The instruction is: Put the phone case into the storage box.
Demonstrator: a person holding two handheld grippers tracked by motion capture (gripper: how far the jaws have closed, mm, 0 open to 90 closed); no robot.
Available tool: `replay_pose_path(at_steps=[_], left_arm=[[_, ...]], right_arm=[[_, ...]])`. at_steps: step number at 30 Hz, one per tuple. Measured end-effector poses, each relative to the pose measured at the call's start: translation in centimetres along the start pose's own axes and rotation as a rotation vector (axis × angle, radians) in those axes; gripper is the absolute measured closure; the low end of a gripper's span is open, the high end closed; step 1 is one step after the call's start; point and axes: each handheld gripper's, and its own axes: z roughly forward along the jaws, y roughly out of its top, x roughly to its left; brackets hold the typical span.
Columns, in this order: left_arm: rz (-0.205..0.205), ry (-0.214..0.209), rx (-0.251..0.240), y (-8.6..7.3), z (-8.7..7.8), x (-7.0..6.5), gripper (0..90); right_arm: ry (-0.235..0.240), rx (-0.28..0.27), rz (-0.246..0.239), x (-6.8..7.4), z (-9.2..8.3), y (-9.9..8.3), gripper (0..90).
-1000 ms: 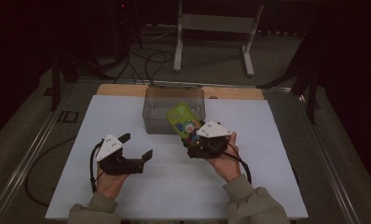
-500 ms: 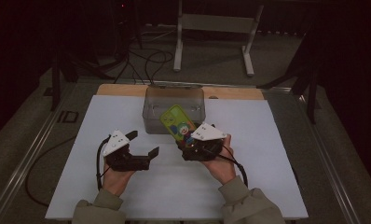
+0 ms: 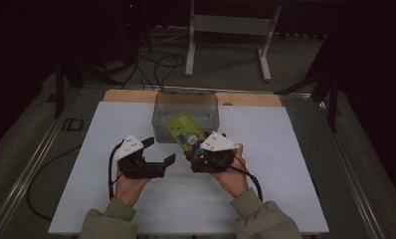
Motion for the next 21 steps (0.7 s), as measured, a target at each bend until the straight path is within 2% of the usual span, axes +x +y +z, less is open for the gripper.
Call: replay_pose_path(at_steps=[6,10,14,16,21], left_arm=[[-0.009,0.003,-0.004,0.3,0.5,-0.4,10.6],[-0.036,-0.024,-0.019,0.6,0.9,-0.6,17.4],[-0.063,-0.042,-0.033,0.8,1.4,-0.7,27.2],[-0.087,-0.067,-0.042,0.8,1.6,-0.7,33.6],[-0.133,-0.096,-0.054,0.7,2.1,-0.6,46.9]], right_arm=[[0.006,-0.005,-0.003,0.3,0.2,0.0,16.2],[0.013,-0.009,-0.004,0.6,0.3,0.0,16.2],[0.012,-0.015,-0.012,1.0,0.4,0.1,16.2],[0.014,-0.017,-0.014,1.1,0.5,0.1,16.2],[0.013,-0.041,-0.009,1.2,0.3,0.2,16.2]])
